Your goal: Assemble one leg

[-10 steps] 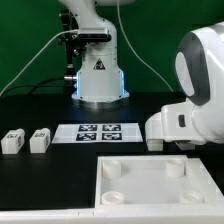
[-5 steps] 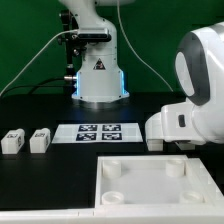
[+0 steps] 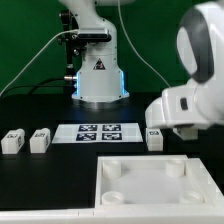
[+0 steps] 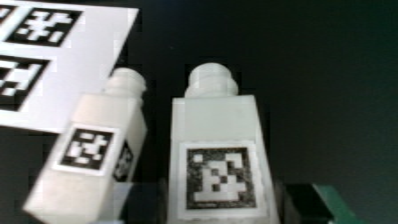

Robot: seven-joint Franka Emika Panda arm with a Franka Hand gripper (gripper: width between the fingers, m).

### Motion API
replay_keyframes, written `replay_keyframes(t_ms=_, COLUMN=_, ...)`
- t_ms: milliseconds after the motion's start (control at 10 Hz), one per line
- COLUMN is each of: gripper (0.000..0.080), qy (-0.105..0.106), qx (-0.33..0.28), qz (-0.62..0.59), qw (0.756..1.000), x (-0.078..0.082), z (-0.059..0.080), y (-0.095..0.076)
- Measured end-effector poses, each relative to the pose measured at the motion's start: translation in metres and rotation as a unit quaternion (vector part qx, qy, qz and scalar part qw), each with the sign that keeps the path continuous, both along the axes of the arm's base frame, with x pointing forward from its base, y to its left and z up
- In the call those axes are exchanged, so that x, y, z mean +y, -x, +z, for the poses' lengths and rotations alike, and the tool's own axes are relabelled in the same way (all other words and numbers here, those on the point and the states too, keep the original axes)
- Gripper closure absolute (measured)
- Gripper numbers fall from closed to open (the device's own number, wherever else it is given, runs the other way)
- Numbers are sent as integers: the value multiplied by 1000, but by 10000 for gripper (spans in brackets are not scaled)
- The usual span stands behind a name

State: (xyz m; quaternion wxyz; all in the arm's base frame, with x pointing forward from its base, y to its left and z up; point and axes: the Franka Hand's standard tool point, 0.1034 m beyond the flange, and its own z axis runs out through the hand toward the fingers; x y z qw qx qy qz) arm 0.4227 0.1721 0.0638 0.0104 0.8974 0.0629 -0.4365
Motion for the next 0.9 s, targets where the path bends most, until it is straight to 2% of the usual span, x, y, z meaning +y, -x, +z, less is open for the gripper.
replay_keyframes(t_ms=200, gripper=507, qy=-30, qx=-124, qz=0, qw=992, x=-12, z=41, y=-29)
replay_keyframes(t_ms=300, gripper=506, qy=-39, qx=-182, qz=-4, qw=982, x=-21, z=58, y=-40)
replay_keyframes(t_ms=400, gripper=506, qy=-38, qx=-226, qz=-13, qw=973, x=-25, z=74, y=-48)
replay_keyframes(t_ms=500, gripper=506, qy=-43, qx=-278, qz=-16, qw=959, x=-24, z=81, y=-53)
replay_keyframes(t_ms=600, gripper=506, qy=-47, qx=-309, qz=-17, qw=950, x=-25, z=75, y=-49)
replay_keyframes(t_ms=700, gripper=506, qy=-54, qx=-352, qz=-20, qw=934, x=-24, z=73, y=-55)
replay_keyframes(t_ms=900, gripper=506, qy=-72, qx=-460, qz=-24, qw=885, x=-23, z=74, y=-58)
